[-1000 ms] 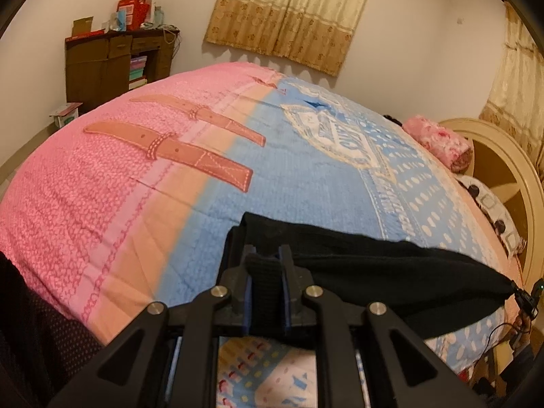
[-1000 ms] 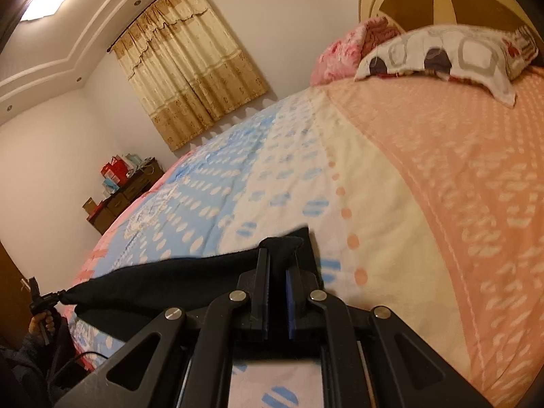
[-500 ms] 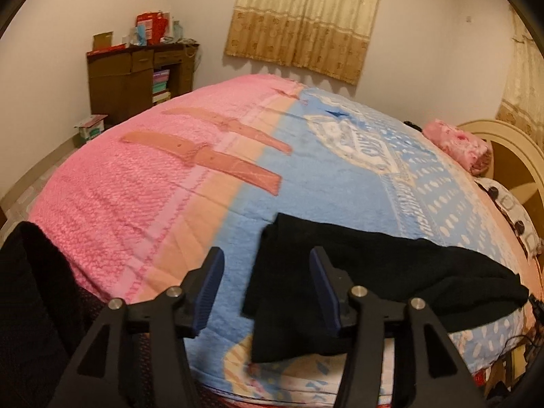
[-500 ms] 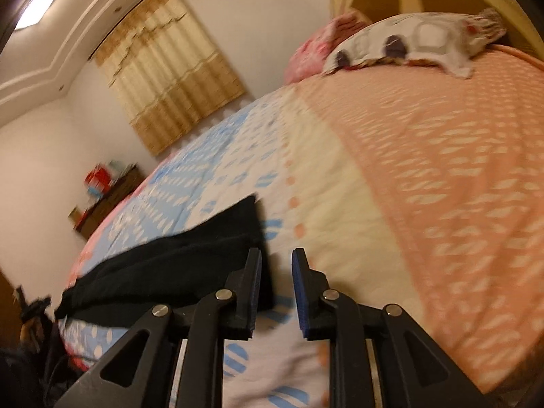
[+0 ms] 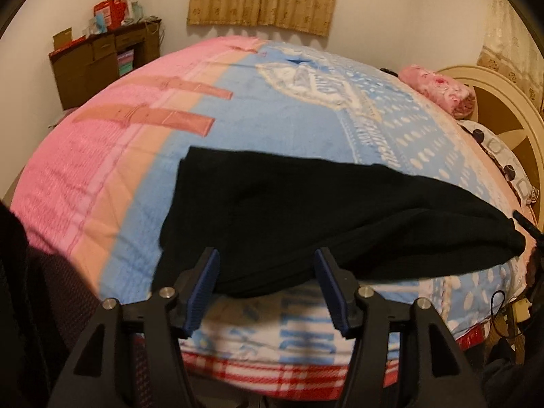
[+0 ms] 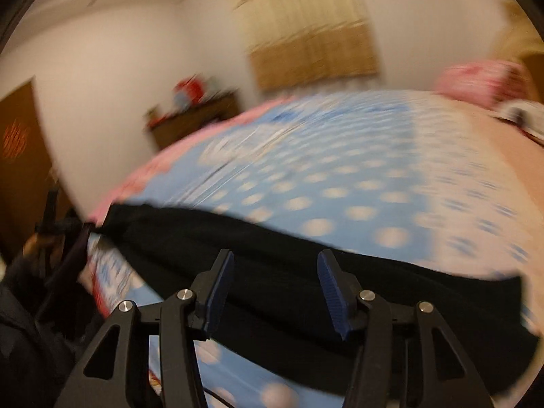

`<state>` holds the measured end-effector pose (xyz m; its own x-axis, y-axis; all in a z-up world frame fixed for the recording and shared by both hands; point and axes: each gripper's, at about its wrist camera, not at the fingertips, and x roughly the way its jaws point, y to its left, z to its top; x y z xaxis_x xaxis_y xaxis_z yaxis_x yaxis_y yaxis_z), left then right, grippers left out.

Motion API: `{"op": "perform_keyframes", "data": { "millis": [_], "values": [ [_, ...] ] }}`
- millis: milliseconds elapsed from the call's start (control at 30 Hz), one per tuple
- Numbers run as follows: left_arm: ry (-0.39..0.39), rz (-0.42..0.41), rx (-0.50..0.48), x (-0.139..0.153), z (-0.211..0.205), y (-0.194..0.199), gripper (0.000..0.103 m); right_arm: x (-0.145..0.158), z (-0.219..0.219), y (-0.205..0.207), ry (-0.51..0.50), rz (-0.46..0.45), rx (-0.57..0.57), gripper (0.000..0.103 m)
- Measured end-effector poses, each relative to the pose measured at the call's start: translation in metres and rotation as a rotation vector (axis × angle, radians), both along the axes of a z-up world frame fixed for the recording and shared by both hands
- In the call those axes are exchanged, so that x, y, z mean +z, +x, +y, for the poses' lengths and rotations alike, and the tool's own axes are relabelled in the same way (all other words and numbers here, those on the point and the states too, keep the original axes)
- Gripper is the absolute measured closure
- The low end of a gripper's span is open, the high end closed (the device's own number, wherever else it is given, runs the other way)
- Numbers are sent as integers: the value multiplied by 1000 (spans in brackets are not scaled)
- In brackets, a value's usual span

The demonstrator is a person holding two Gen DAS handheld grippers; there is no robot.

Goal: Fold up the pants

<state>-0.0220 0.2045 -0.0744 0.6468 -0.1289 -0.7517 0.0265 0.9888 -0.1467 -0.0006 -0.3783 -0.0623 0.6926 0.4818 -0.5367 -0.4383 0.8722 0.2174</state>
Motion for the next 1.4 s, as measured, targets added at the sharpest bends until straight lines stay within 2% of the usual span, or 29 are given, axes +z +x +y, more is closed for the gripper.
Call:
{"op": "perform_keyframes", "data": {
  "millis": [100,167,233,267,433,533,700,900,1000,1100,1267,1333,1400],
  "values": [
    [-2,7,19,-2,7,-4,42,-14,41,24,-63,38,77,50],
    [-11,9,31,-4,12,-5,42,-25,53,41,-111,70,88,50],
    [-20,16,33,-6,14,-7,42,-36,55,48,-118,143,111,50],
    [-18,19,35,-8,15,-8,42,-40,56,46,-110,185,143,50],
    [-32,47,51,-16,20,-9,42,-51,67,-1,-165,254,325,50],
    [-17,67,63,-20,19,-7,42,-57,71,-15,-160,293,355,50],
    [7,80,98,-21,25,-4,42,-50,81,-8,-145,259,347,50],
    [24,22,146,-1,45,5,42,-27,122,24,-156,204,358,50],
    [37,12,149,4,47,26,42,-15,153,44,-155,178,372,50],
    [23,16,108,5,42,51,42,-7,185,60,-175,153,384,50],
    [8,68,78,-5,41,92,42,-8,222,80,-245,132,366,50],
    [26,89,86,-11,42,104,45,-10,220,87,-253,140,337,50],
    [29,105,73,-17,42,114,57,-11,211,96,-234,161,309,50]
  ]
}}
